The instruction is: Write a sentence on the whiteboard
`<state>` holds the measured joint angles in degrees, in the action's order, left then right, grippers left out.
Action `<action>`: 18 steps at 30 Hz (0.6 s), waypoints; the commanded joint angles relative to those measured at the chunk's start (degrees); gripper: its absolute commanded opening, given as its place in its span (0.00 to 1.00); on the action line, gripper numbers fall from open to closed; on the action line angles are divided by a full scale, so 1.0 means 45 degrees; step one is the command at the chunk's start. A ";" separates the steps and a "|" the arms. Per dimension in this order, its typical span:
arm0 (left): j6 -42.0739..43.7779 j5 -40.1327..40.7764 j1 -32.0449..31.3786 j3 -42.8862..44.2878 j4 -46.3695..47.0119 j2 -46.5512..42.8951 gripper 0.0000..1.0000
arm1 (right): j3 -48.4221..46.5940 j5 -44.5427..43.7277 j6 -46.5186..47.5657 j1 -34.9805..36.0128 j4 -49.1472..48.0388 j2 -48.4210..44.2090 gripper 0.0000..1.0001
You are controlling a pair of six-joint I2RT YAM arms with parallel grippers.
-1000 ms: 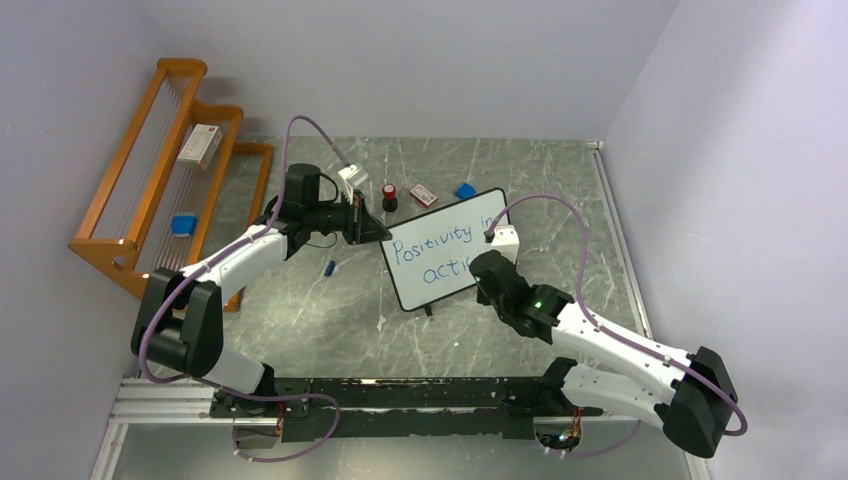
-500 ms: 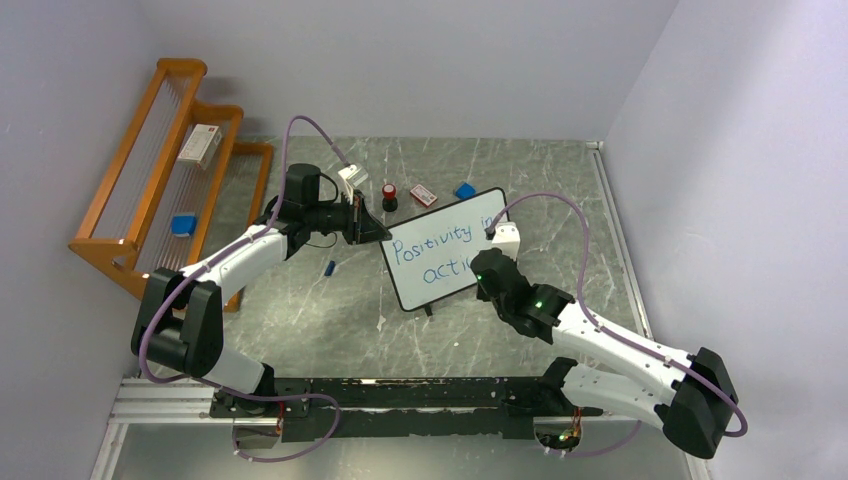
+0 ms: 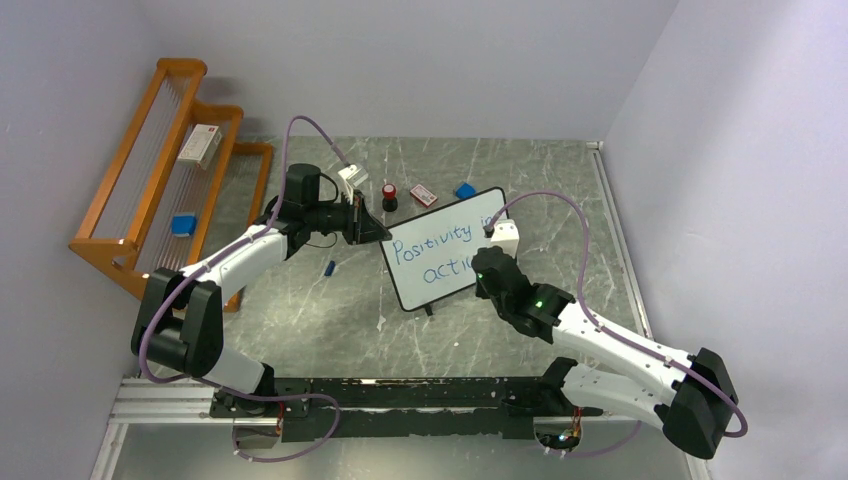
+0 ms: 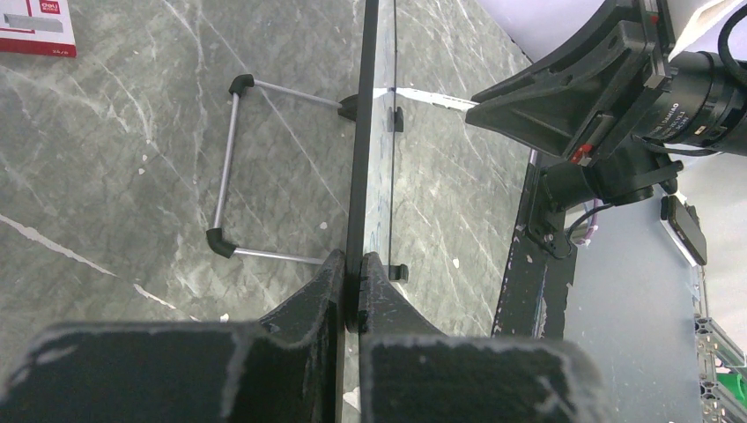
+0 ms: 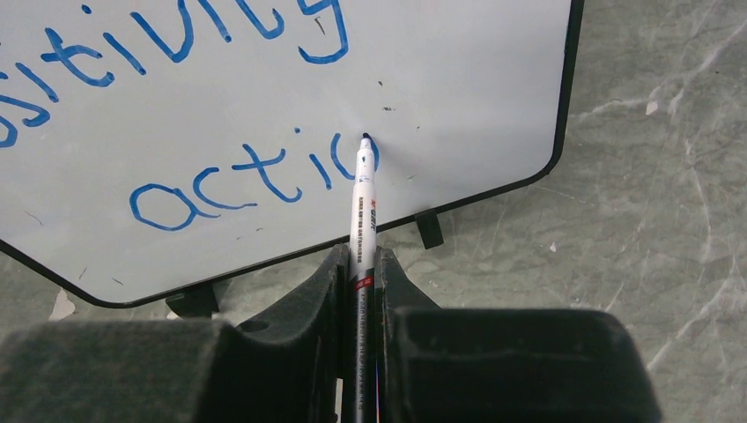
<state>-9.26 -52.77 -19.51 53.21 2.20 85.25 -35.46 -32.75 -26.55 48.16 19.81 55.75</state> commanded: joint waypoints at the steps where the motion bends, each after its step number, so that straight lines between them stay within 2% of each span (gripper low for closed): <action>1: 0.0797 0.0966 -0.0001 -0.0009 -0.1052 0.0462 0.05 | -0.0307 0.0246 0.0153 -0.0097 -0.0710 -0.0161 0.00; 18: 0.0826 0.1036 -0.0001 -0.0011 -0.1074 0.0430 0.05 | -0.0307 0.0948 0.0361 -0.0105 -0.0510 -0.0221 0.00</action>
<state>-9.23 -52.75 -19.51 53.23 2.13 85.27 -35.57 -30.15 -25.21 48.05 19.14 55.27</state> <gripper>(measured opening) 0.079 0.149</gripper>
